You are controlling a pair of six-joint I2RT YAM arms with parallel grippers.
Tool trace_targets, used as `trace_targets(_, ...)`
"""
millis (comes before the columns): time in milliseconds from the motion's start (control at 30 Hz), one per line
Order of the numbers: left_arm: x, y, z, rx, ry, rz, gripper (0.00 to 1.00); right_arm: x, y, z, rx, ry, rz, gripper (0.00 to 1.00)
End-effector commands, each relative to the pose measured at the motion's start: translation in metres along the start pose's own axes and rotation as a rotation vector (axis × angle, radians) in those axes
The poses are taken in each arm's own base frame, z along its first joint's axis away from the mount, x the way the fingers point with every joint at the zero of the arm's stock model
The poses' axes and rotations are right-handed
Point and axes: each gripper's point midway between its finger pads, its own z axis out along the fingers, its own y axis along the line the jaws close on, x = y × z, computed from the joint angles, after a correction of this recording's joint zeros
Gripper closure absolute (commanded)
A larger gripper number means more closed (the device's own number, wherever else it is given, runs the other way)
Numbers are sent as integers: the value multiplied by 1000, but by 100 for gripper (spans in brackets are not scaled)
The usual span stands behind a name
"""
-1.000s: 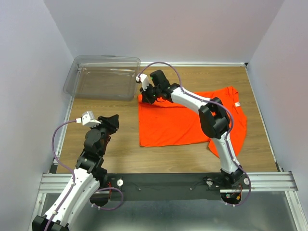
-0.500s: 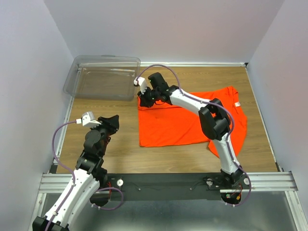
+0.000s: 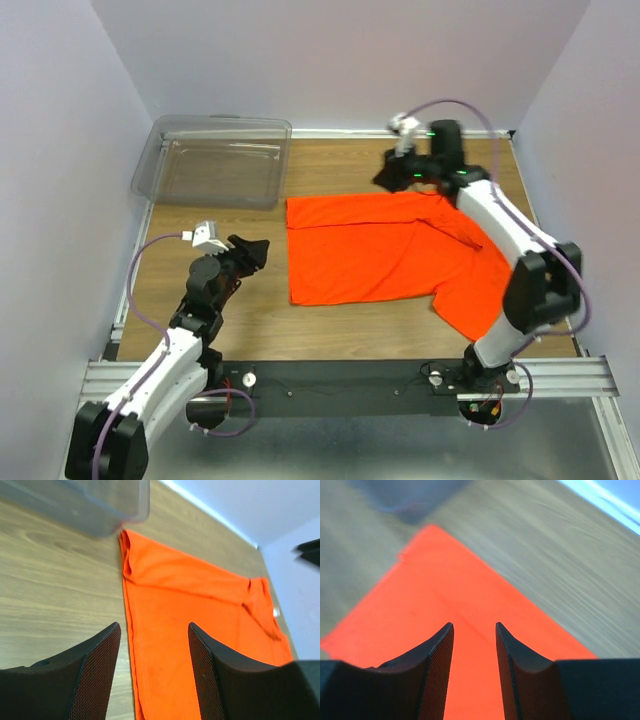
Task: Fold and stack the t-shirts
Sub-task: Fold the tshirt
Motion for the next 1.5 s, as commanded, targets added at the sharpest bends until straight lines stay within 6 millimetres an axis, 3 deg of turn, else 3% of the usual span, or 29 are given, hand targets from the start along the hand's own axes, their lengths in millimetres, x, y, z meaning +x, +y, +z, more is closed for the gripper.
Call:
trace_targets(0,24,-21,9,162,92,-9,35,47,-77,-80,177,5,211,53)
trace_targets(100,32,-23,15,185,126,-8,35,77,-109,-118,281,8,323,52)
trace_targets(133,38,-19,20,168,154,0,35,90,-131,-138,356,9,363,51)
trace_targets(200,44,-17,24,160,182,1,35,115,-152,-147,424,46,415,51)
trace_targets(233,50,-15,25,160,207,1,35,128,-169,-161,485,55,454,51)
trace_targets(300,53,-14,25,159,217,7,35,138,-186,-168,509,57,491,51)
trace_targets(333,56,-11,24,153,222,10,35,155,-199,-172,533,74,533,51)
trace_targets(433,60,-6,20,144,226,11,35,169,-229,-177,576,88,566,51)
trace_targets(667,71,1,14,134,251,-2,35,185,-287,-167,647,113,607,51)
trace_targets(800,73,4,17,124,254,2,35,190,-310,-157,653,104,638,51)
trace_targets(1000,76,4,24,120,278,4,36,202,-330,-142,647,100,683,52)
trace_targets(1467,72,1,26,123,271,-2,38,220,-342,-122,612,99,741,63)
